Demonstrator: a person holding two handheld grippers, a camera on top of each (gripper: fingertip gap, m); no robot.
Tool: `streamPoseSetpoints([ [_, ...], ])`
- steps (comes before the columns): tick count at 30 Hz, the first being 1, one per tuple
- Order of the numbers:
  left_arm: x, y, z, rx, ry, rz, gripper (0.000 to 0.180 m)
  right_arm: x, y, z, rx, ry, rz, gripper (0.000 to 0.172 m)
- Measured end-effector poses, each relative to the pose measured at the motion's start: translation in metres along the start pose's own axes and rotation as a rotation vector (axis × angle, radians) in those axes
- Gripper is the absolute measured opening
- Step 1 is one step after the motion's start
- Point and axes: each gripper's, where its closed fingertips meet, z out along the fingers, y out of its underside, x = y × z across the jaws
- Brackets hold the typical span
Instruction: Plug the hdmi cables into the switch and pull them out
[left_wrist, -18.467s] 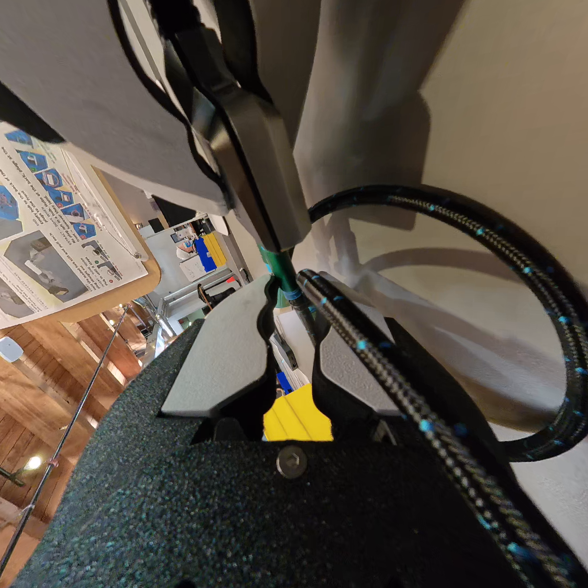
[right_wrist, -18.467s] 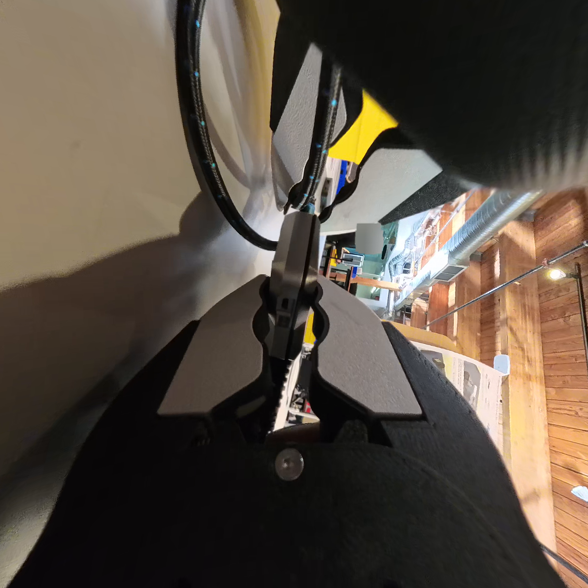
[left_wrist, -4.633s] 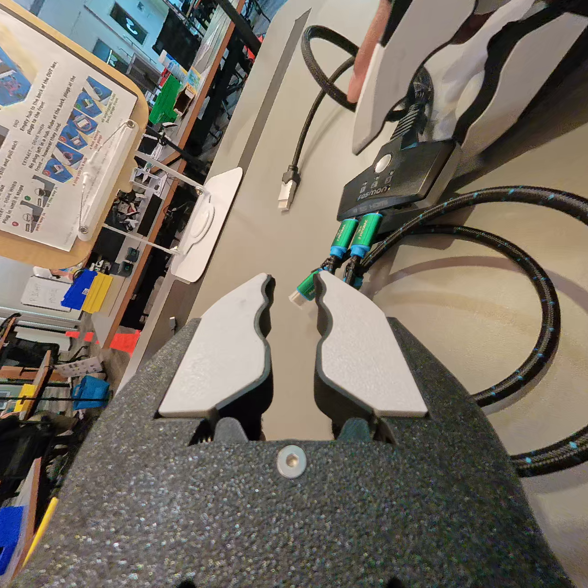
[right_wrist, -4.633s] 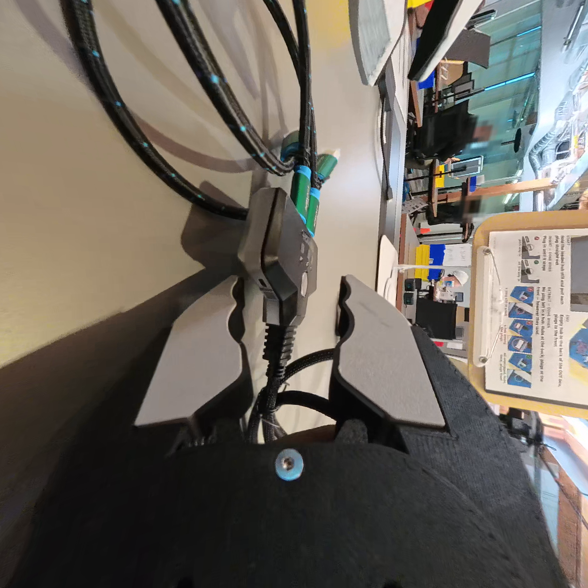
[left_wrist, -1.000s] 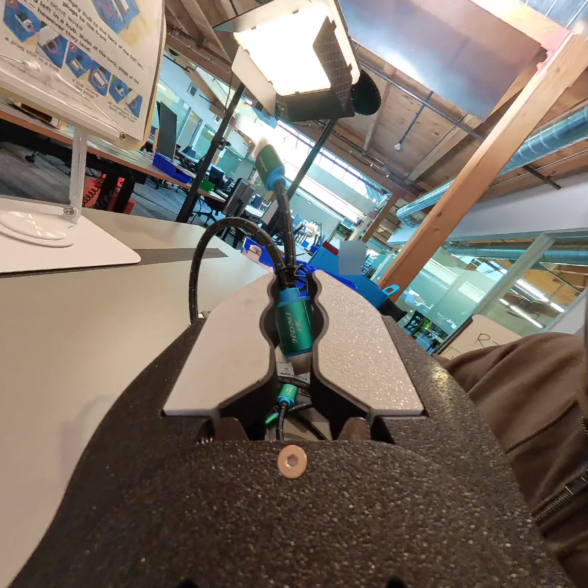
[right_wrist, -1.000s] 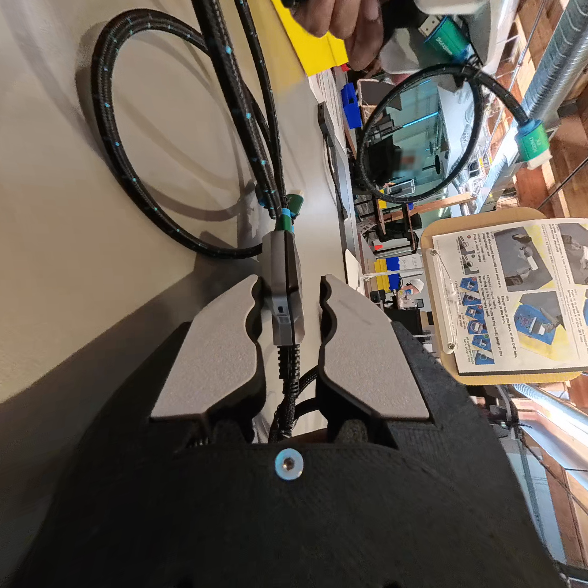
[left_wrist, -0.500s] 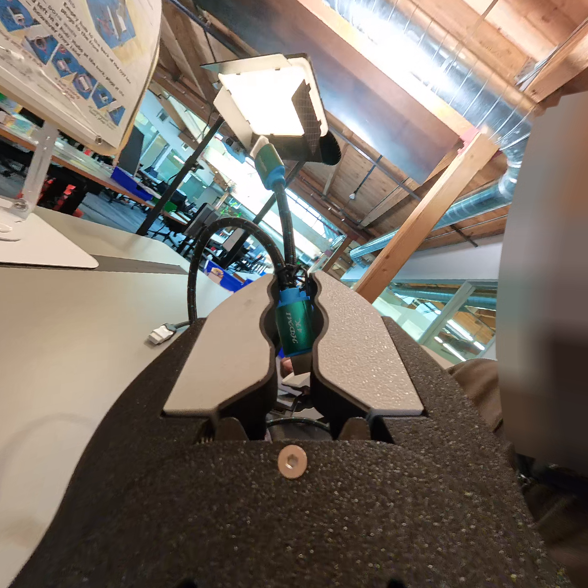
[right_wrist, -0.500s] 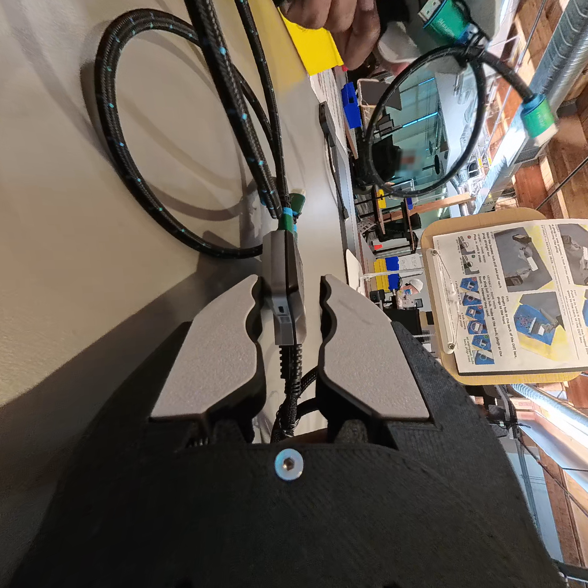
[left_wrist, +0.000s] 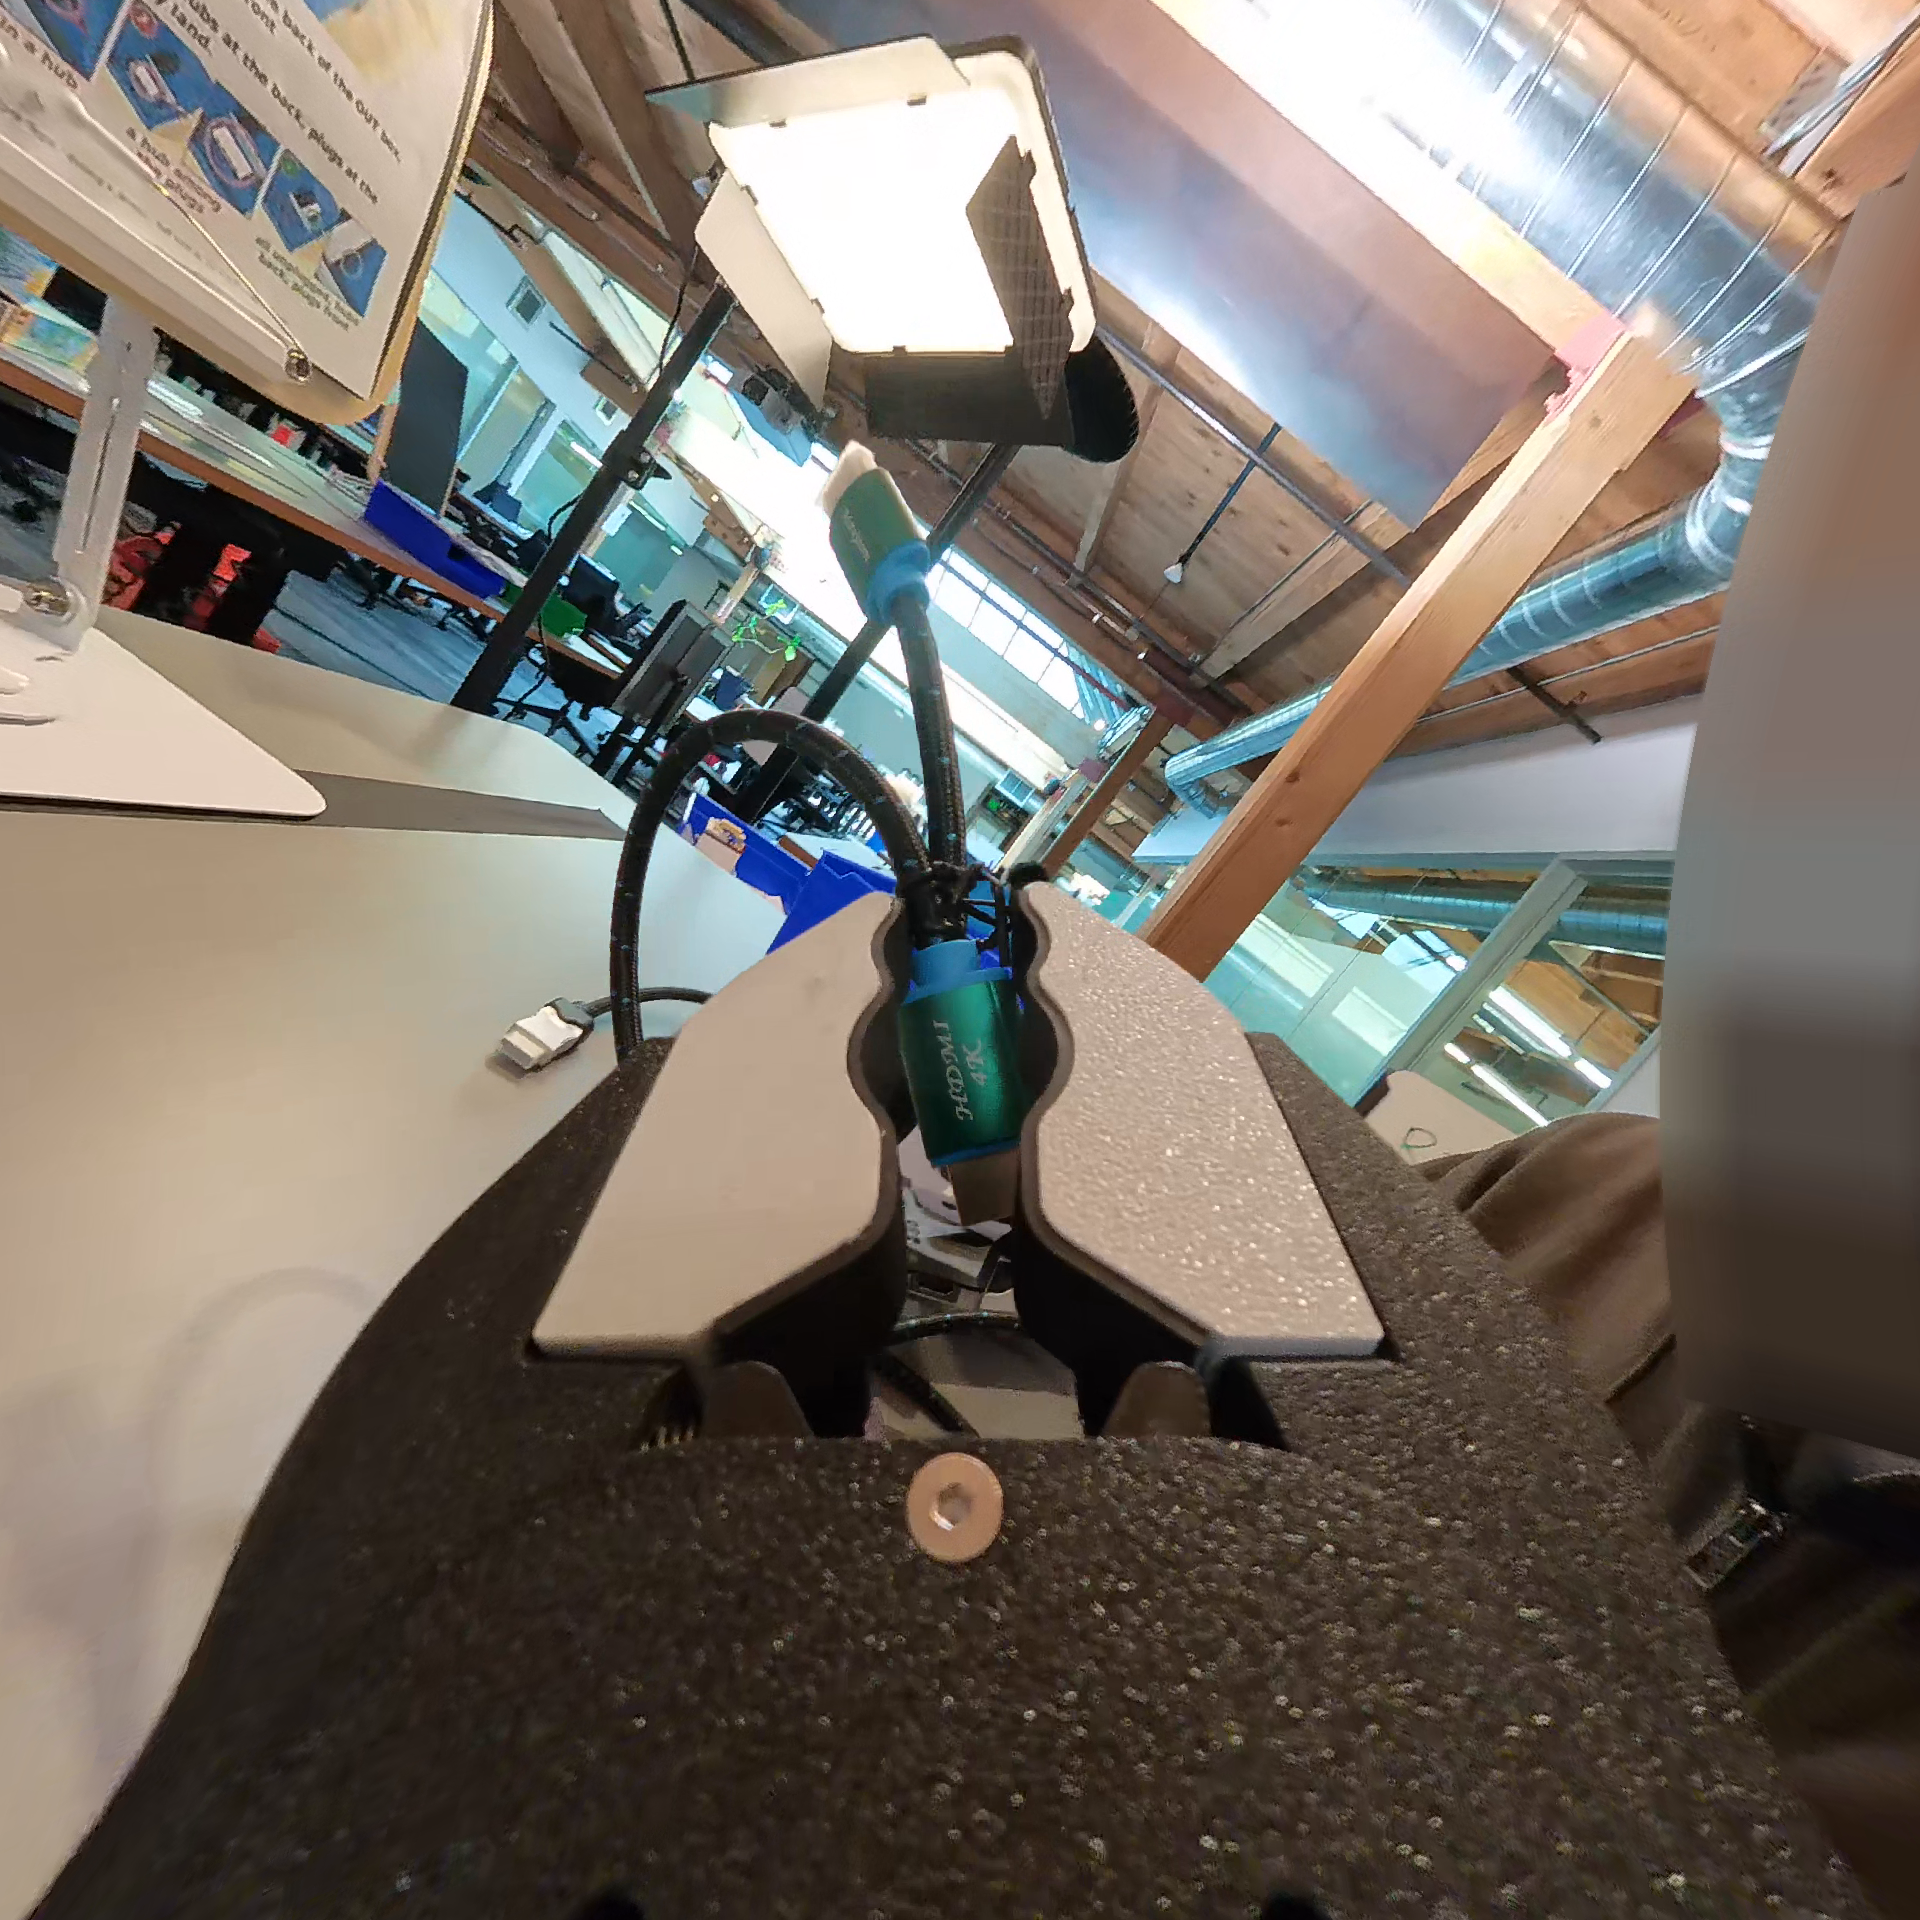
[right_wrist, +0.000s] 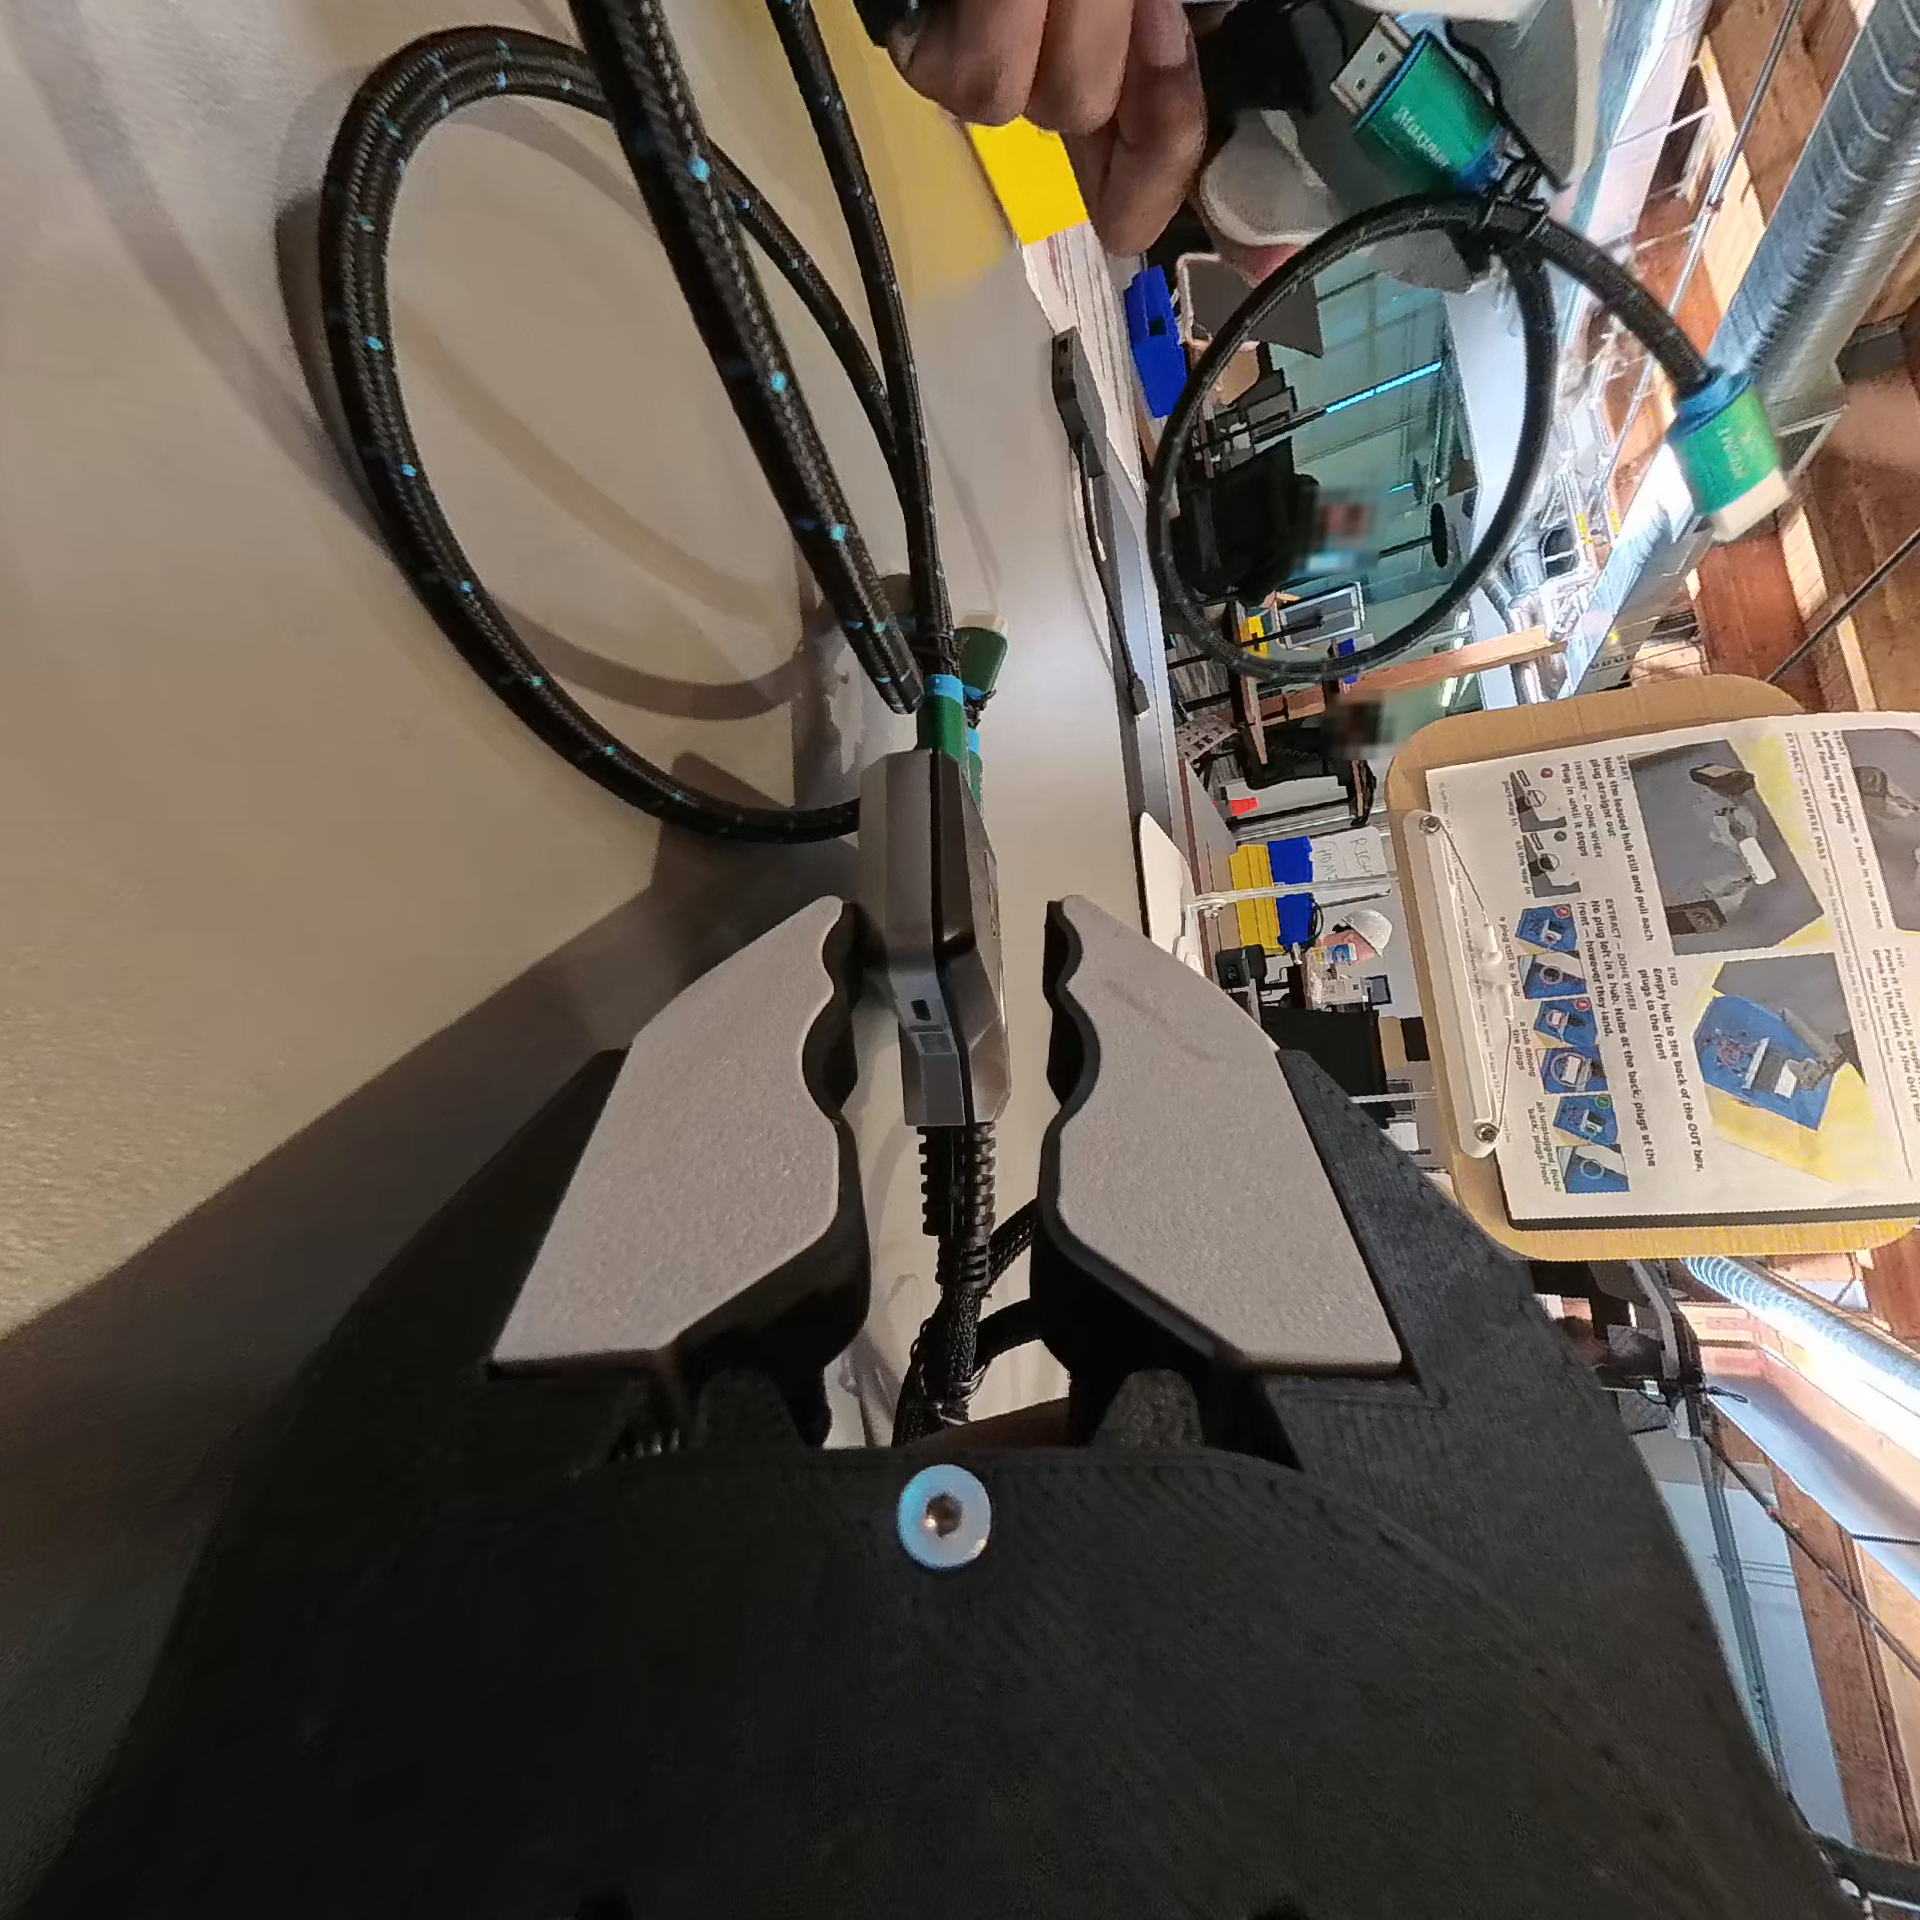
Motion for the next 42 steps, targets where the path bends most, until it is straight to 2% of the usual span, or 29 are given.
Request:
streamPoseSetpoints([
  [10, -0.008, 0.014, 0.006, -0.108, -0.139, 0.203, 0.018, 0.000, 0.000, 0.000, 0.002, 0.001, 0.001, 0.033],
  [26, -0.020, 0.054, 0.023, -0.303, -0.387, 0.605, 0.018, -0.001, 0.004, 0.002, 0.014, 0.057, -0.012, 0.032],
  [32, -0.023, 0.056, 0.022, -0.316, -0.420, 0.639, 0.018, 0.000, 0.004, 0.003, 0.034, 0.069, 0.016, 0.030],
  [42, -0.026, 0.053, 0.021, -0.313, -0.441, 0.604, 0.018, 0.002, 0.010, 0.007, 0.004, 0.072, 0.069, 0.027],
])
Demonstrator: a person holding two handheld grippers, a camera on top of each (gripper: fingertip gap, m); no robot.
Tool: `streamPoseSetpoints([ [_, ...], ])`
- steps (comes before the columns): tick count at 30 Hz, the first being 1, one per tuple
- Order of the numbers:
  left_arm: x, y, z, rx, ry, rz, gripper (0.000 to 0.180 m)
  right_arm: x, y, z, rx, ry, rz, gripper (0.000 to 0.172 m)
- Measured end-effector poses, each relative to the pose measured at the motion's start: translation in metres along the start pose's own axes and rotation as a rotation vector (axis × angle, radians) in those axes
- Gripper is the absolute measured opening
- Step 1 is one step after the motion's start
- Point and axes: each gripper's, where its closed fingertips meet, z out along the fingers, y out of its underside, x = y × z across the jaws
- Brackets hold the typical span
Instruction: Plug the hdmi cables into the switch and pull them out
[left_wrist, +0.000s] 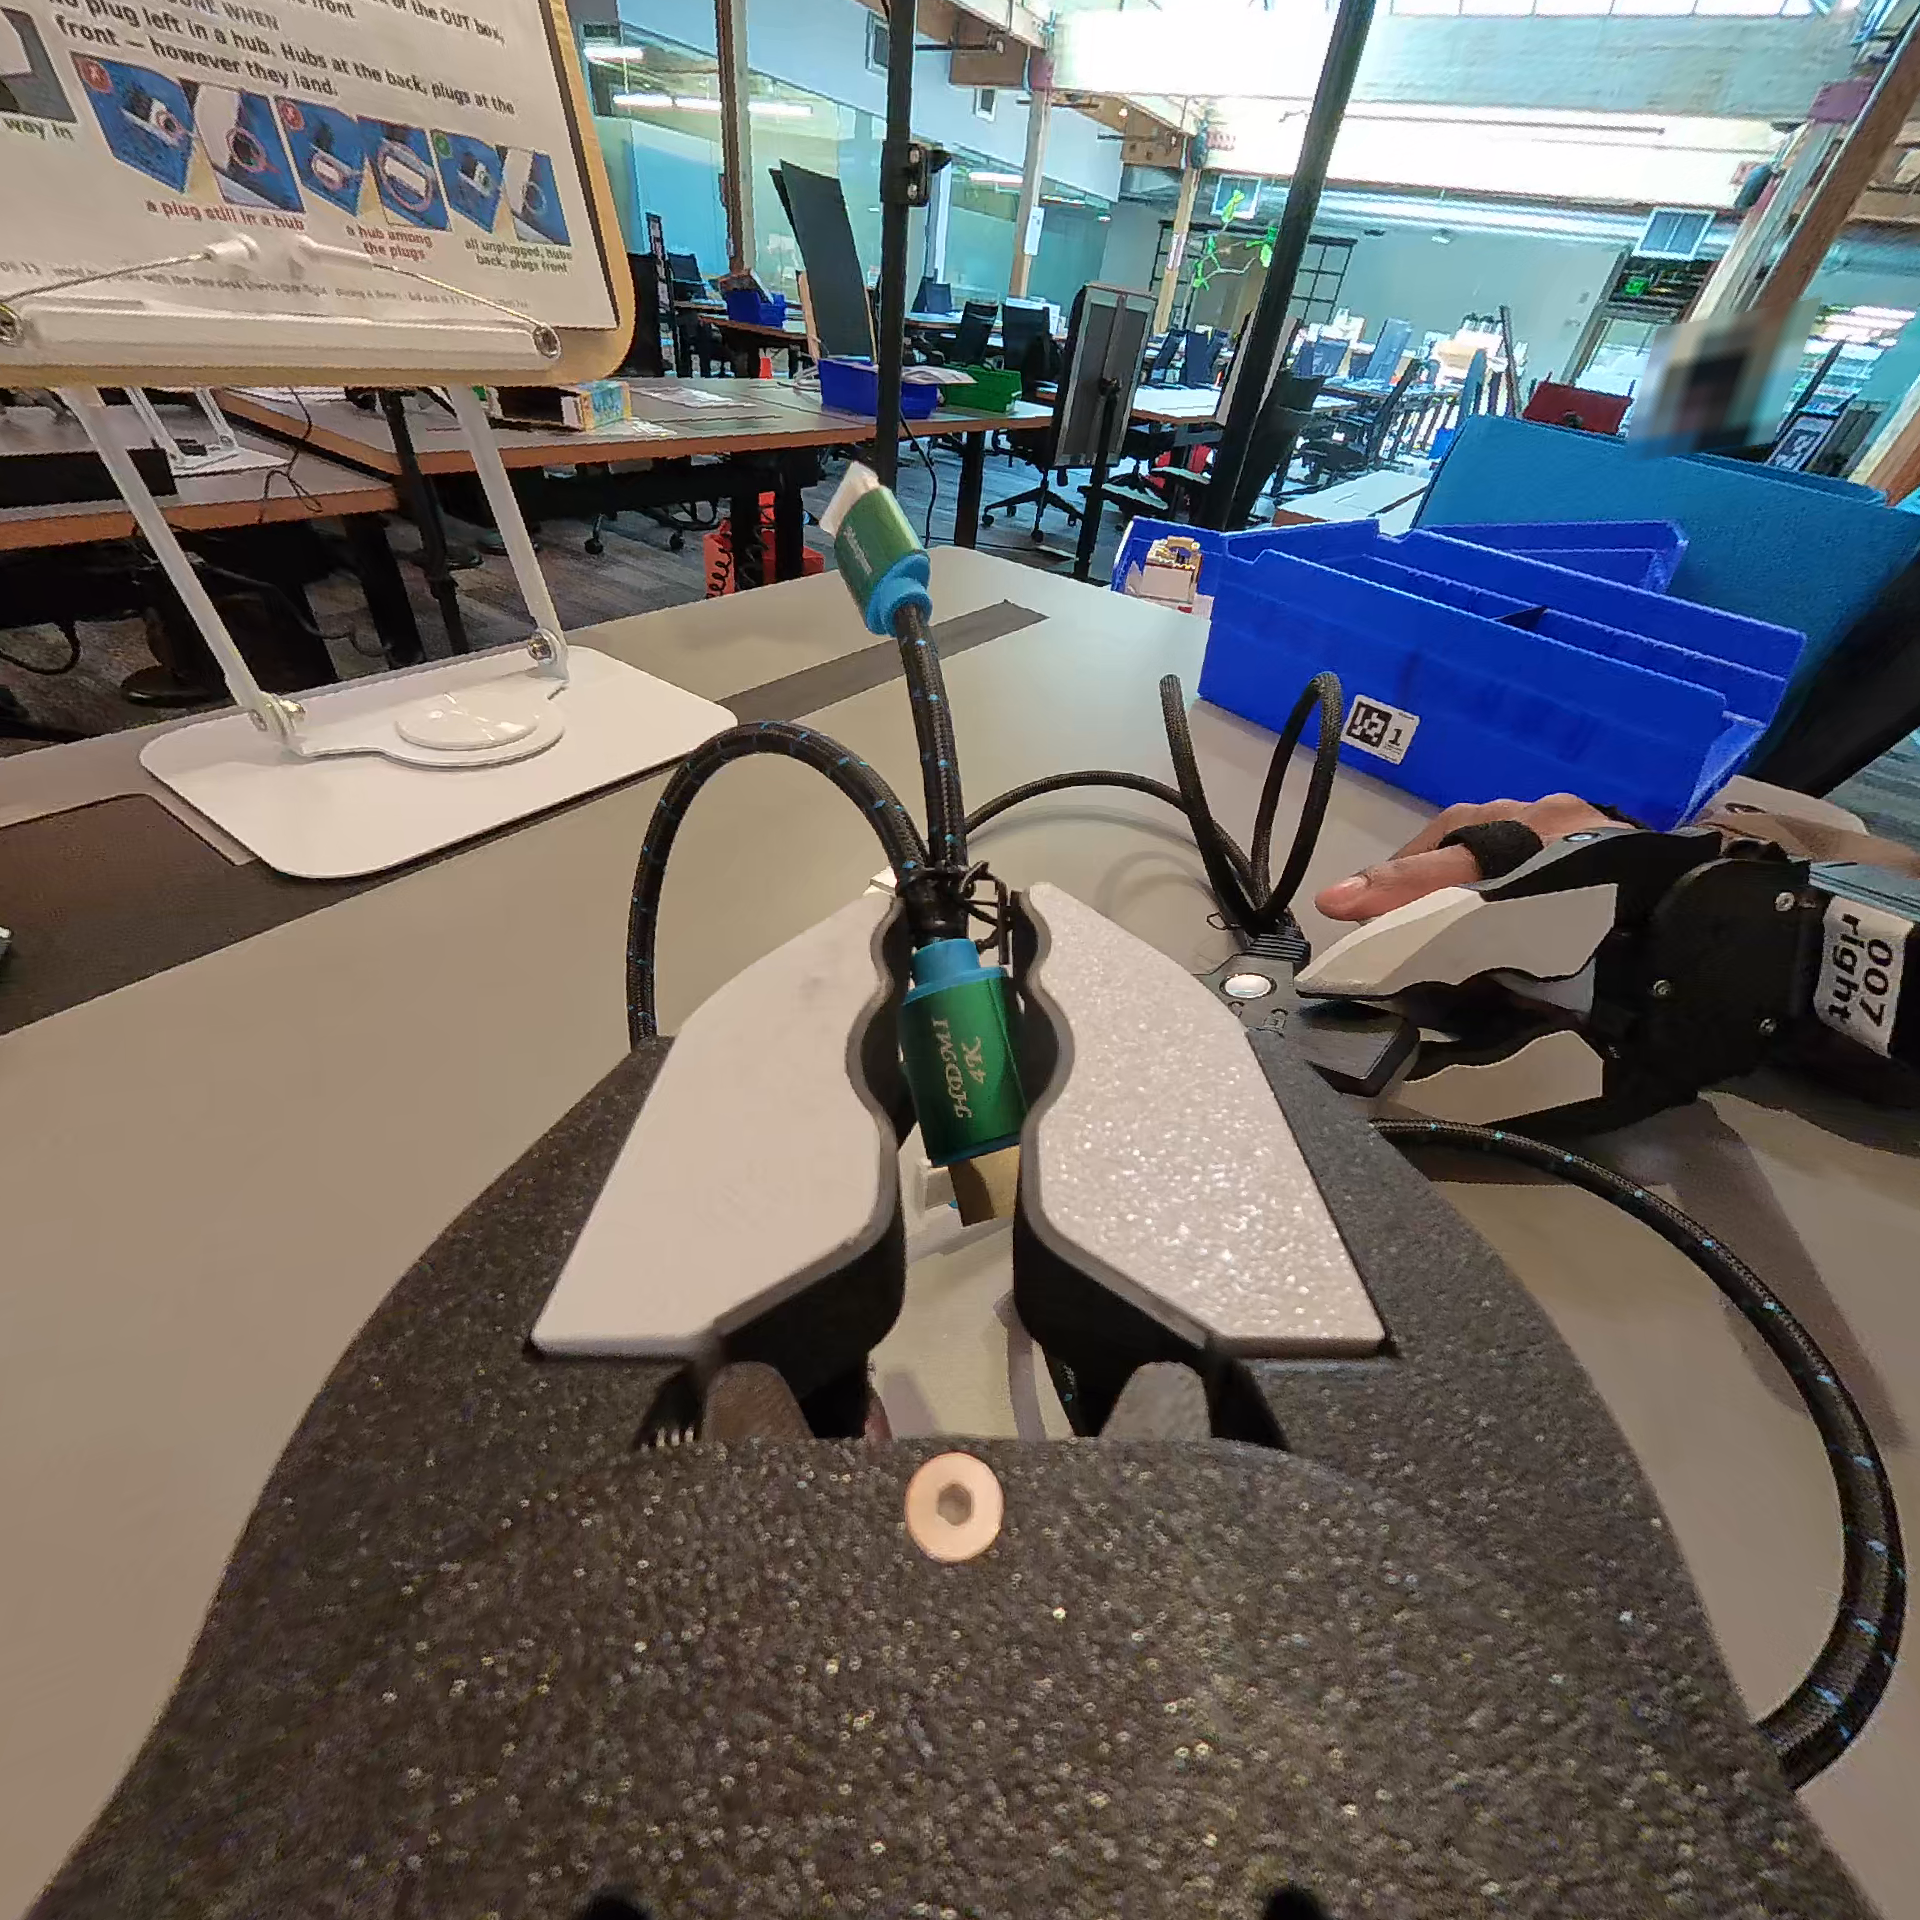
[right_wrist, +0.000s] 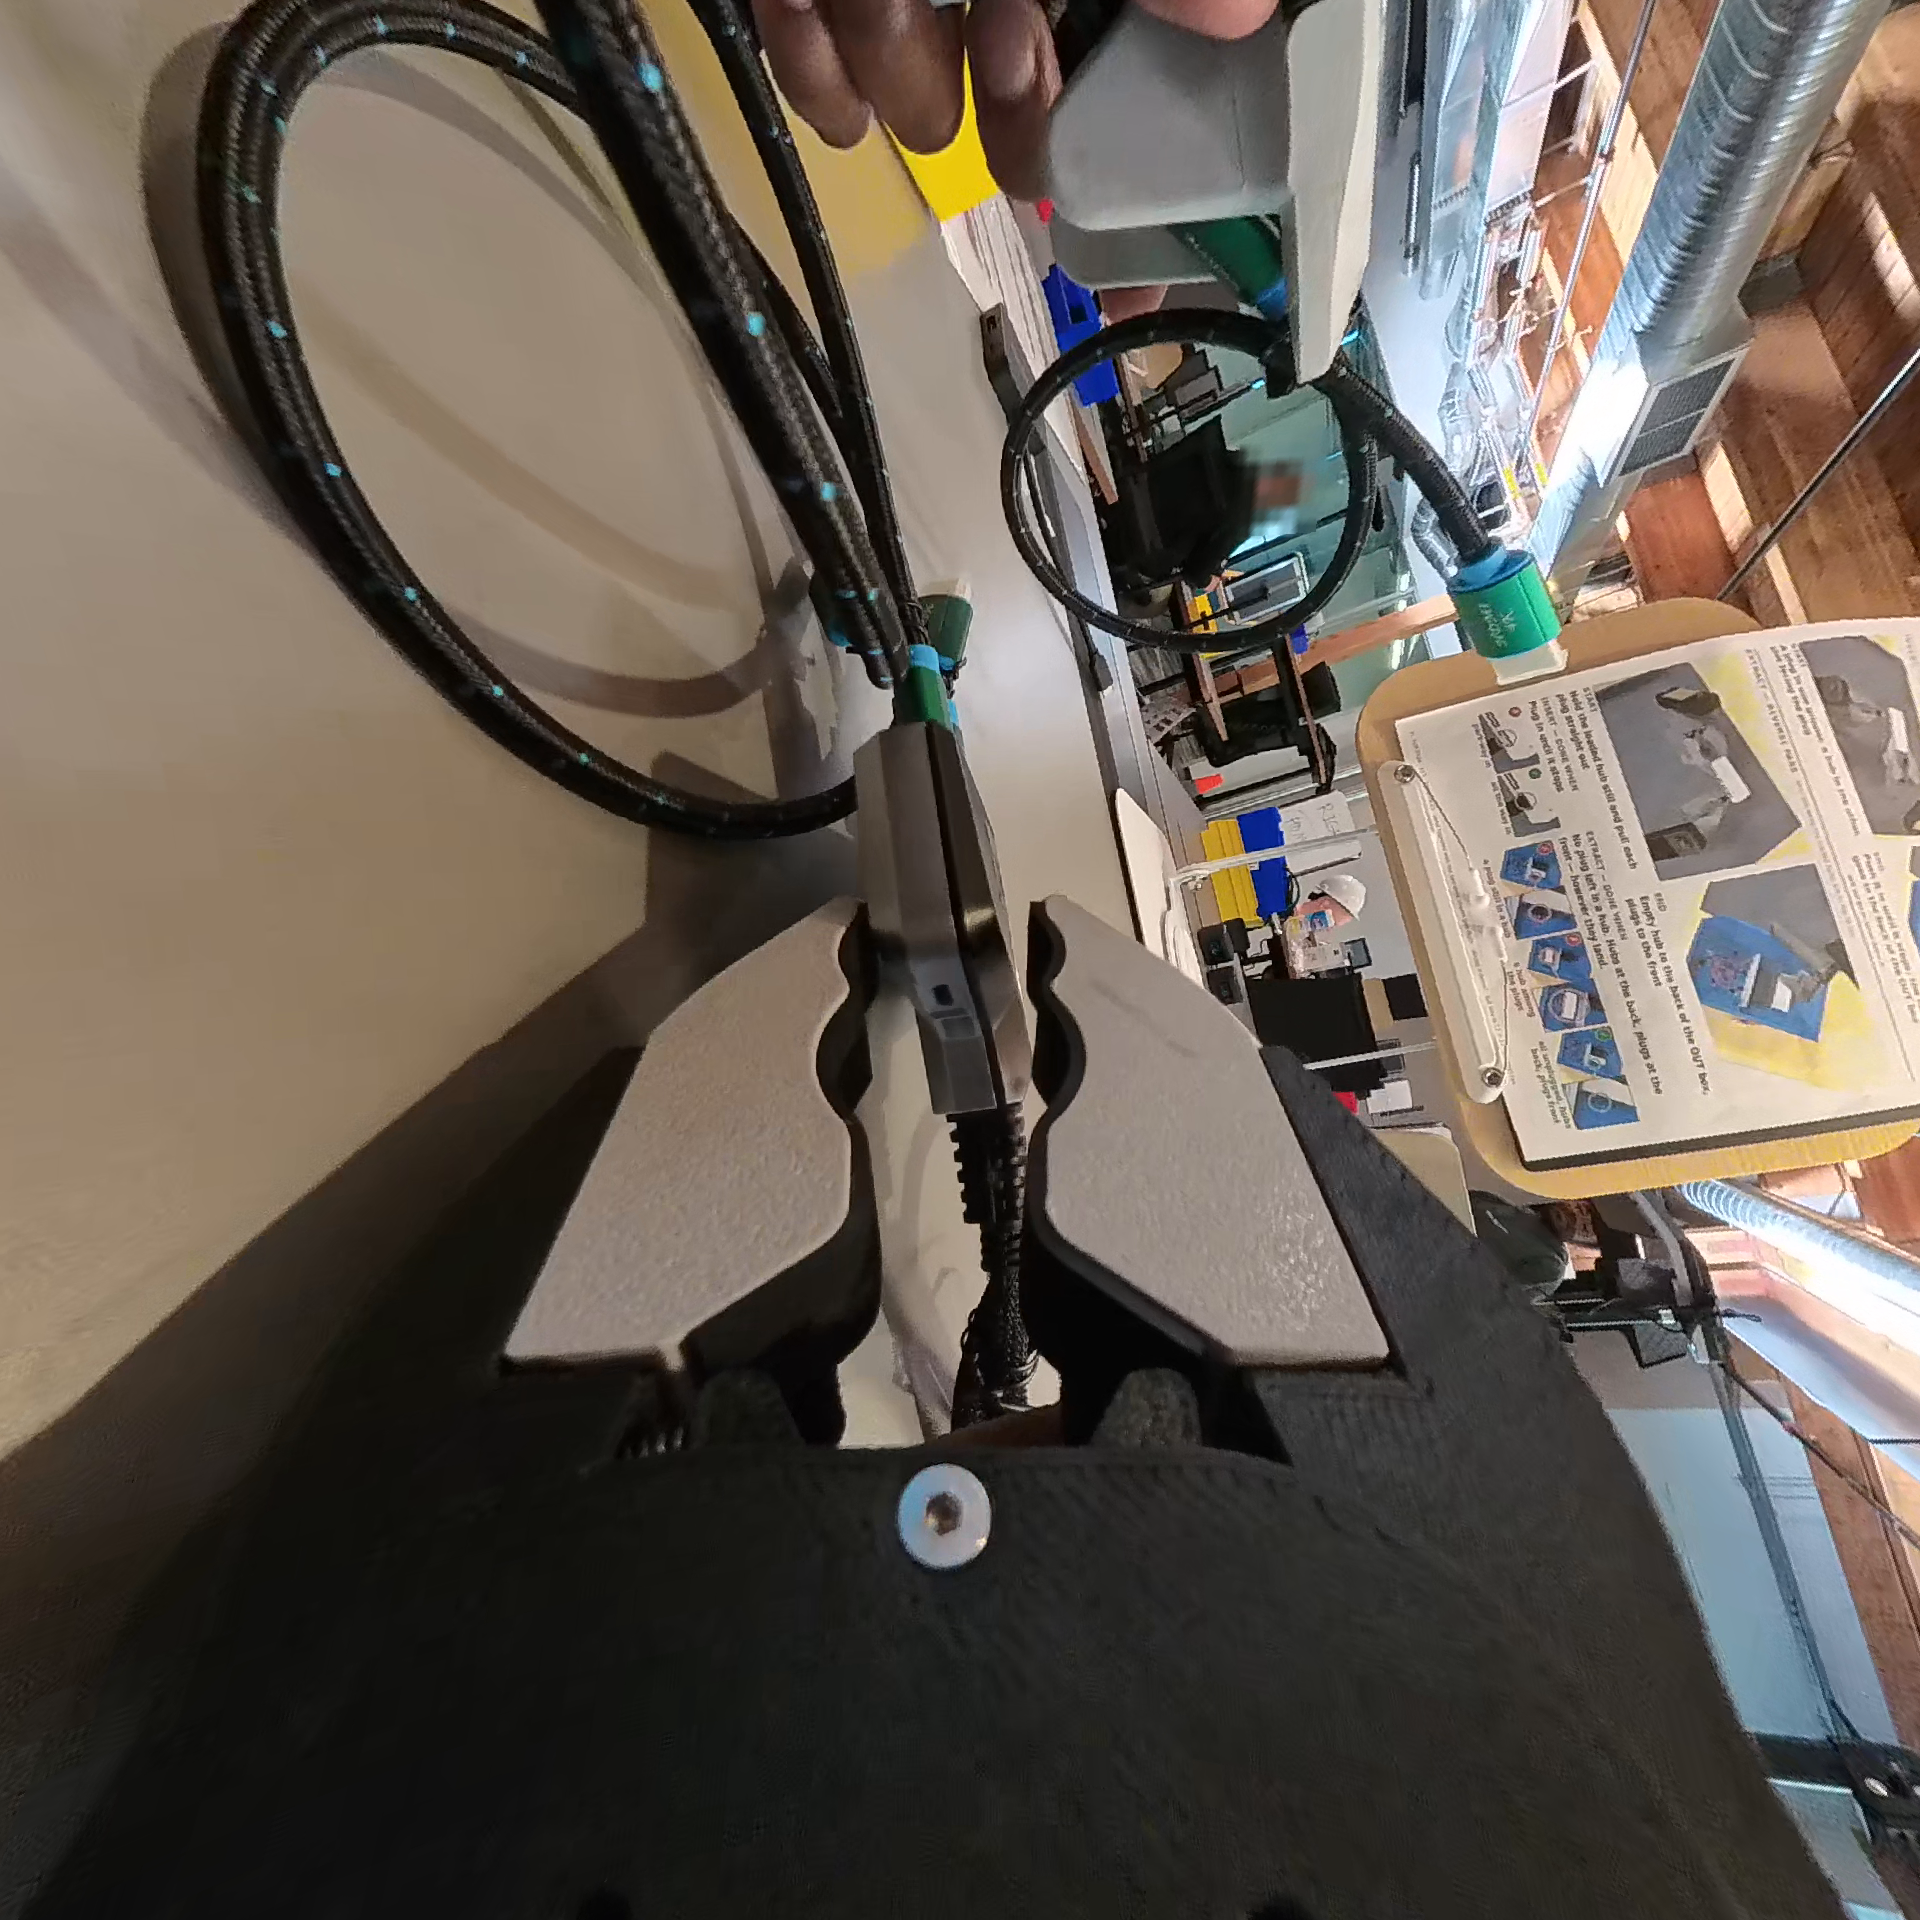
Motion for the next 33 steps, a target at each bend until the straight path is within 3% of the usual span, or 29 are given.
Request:
streamPoseSetpoints([
  [33, 0.0018, 0.0036, 0.0008, -0.020, 0.012, -0.045, 0.018, 0.0004, -0.0045, -0.0080, 0.002, -0.005, -0.039, 0.029],
])
